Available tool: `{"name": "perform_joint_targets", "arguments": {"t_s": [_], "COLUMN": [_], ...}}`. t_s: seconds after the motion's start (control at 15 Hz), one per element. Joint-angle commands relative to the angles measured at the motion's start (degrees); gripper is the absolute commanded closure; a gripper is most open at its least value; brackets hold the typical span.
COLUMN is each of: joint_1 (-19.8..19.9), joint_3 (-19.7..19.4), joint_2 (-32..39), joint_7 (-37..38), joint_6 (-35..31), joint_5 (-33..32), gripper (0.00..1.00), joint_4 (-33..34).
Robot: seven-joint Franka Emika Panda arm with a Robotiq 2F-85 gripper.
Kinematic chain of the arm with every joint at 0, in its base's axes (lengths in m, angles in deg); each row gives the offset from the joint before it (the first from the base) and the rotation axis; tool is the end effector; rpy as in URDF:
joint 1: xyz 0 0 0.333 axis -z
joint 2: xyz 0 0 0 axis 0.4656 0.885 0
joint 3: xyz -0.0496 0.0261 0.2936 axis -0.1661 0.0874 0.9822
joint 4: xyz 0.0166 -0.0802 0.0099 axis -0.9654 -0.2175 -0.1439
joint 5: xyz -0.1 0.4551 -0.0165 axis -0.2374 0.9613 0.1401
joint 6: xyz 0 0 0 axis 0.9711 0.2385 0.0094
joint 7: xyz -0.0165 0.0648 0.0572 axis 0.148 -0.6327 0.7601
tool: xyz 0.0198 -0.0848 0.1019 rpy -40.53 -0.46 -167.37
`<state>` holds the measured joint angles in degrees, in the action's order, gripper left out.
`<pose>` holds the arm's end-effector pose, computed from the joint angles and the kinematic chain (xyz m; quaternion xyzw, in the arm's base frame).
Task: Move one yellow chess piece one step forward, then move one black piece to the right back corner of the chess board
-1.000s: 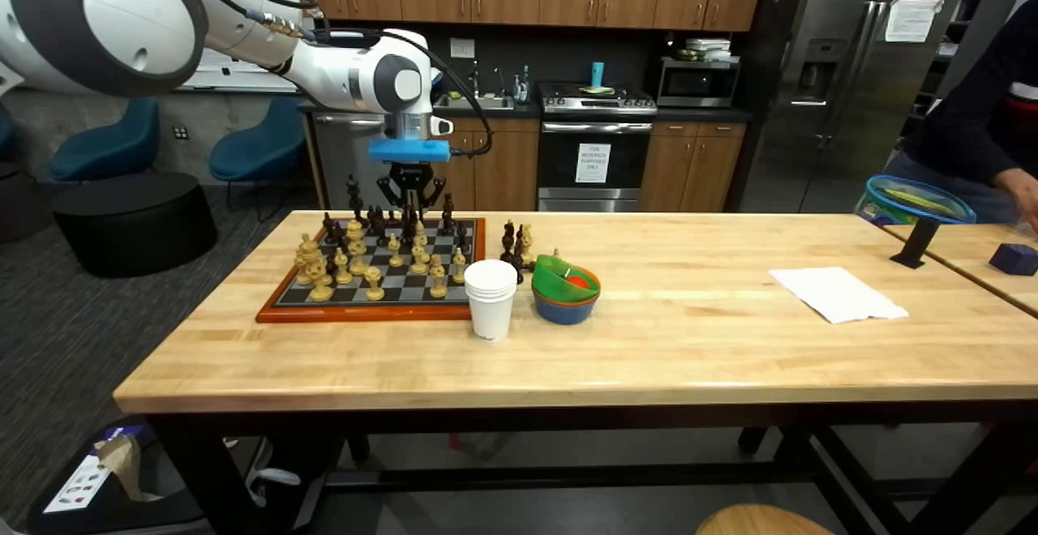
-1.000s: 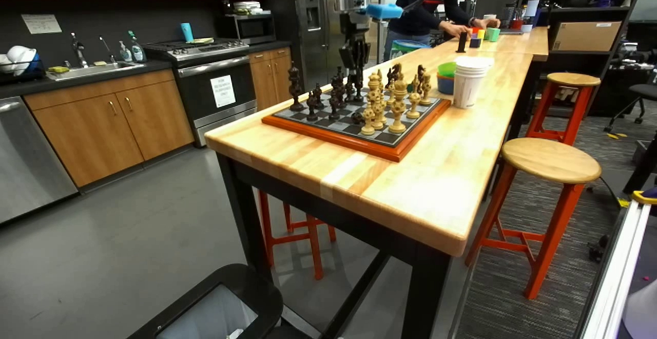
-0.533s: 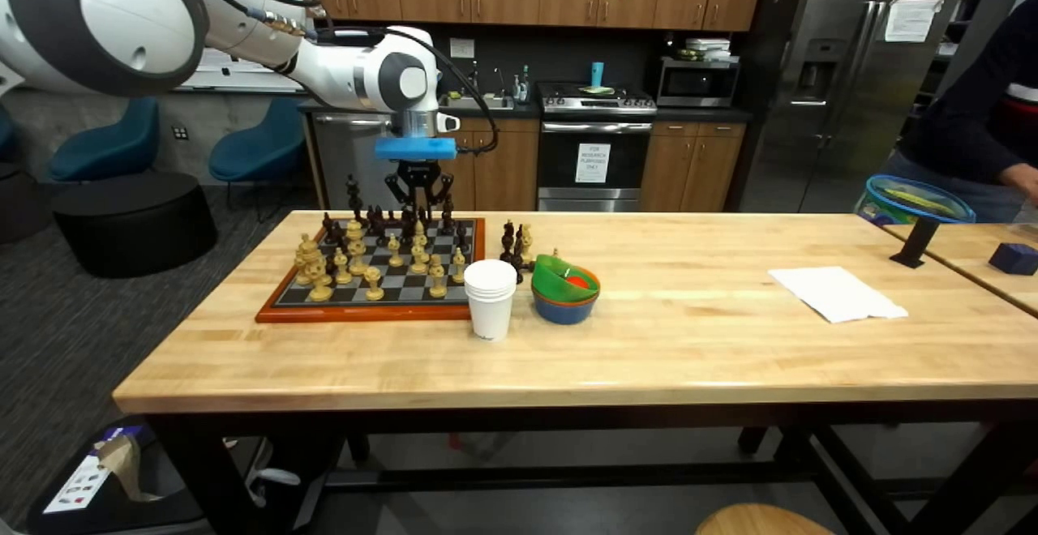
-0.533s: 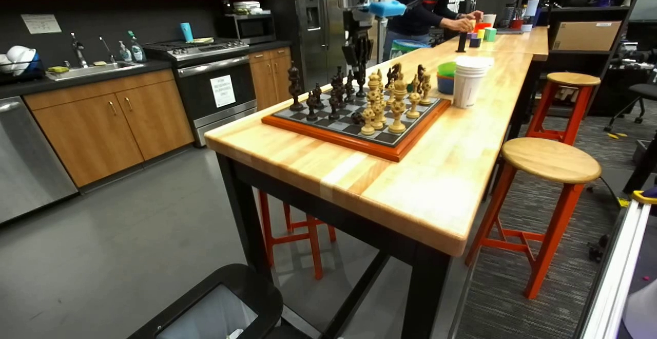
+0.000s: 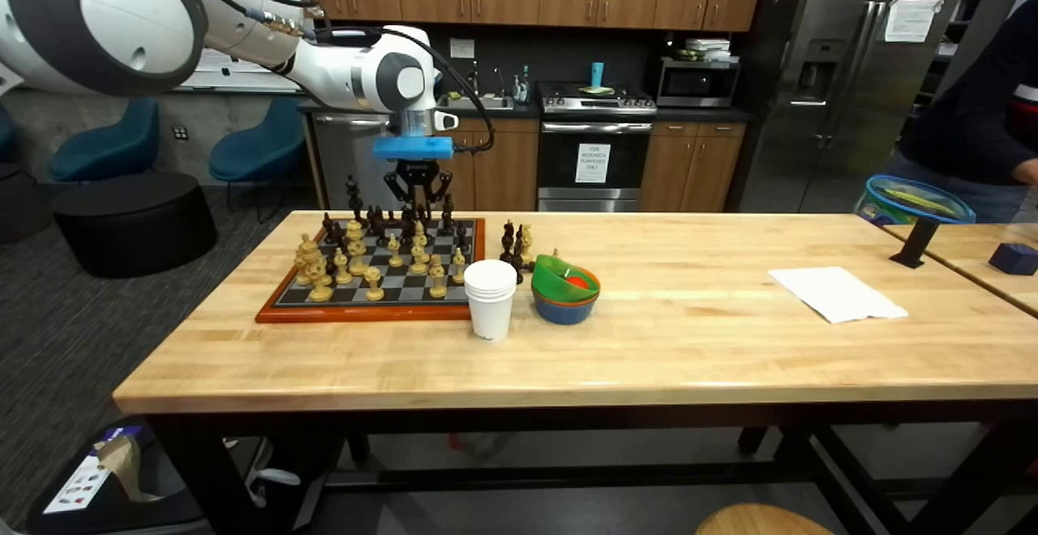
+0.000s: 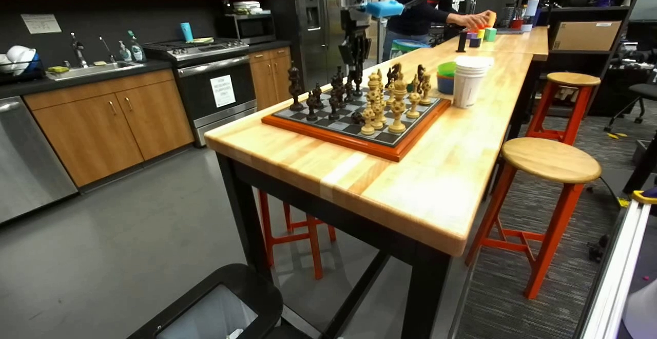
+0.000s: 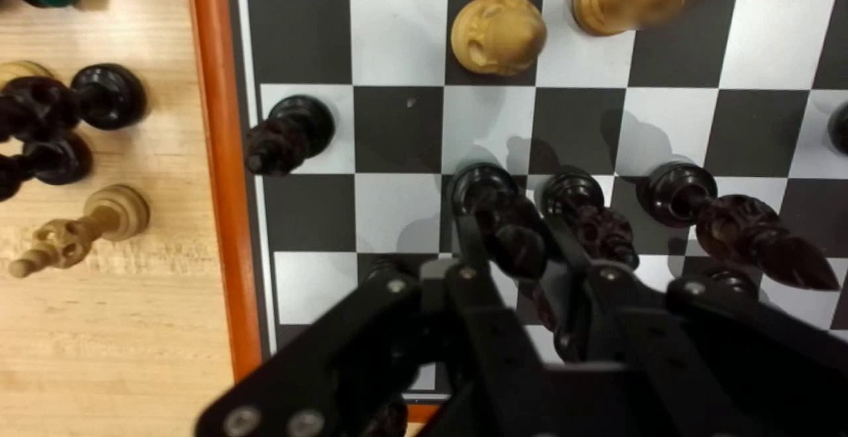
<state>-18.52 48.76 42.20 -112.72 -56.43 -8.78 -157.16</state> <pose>0.7554 -0.1396 0.3029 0.9921 0.1245 -0.0016 0.0139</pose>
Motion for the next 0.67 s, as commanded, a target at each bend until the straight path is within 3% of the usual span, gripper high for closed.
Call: {"name": "perform_joint_targets", "arguments": {"t_s": [0.0, 0.6], "joint_1": [-0.2, 0.2], "joint_3": [-0.5, -2.0], "joint_2": [-0.1, 0.8], "joint_7": [1.6, 4.8], "joint_6": [-1.0, -6.2], "joint_5": [-1.3, -3.2], "gripper": [0.94, 0.94], "joint_4": [0.4, 0.7]}}
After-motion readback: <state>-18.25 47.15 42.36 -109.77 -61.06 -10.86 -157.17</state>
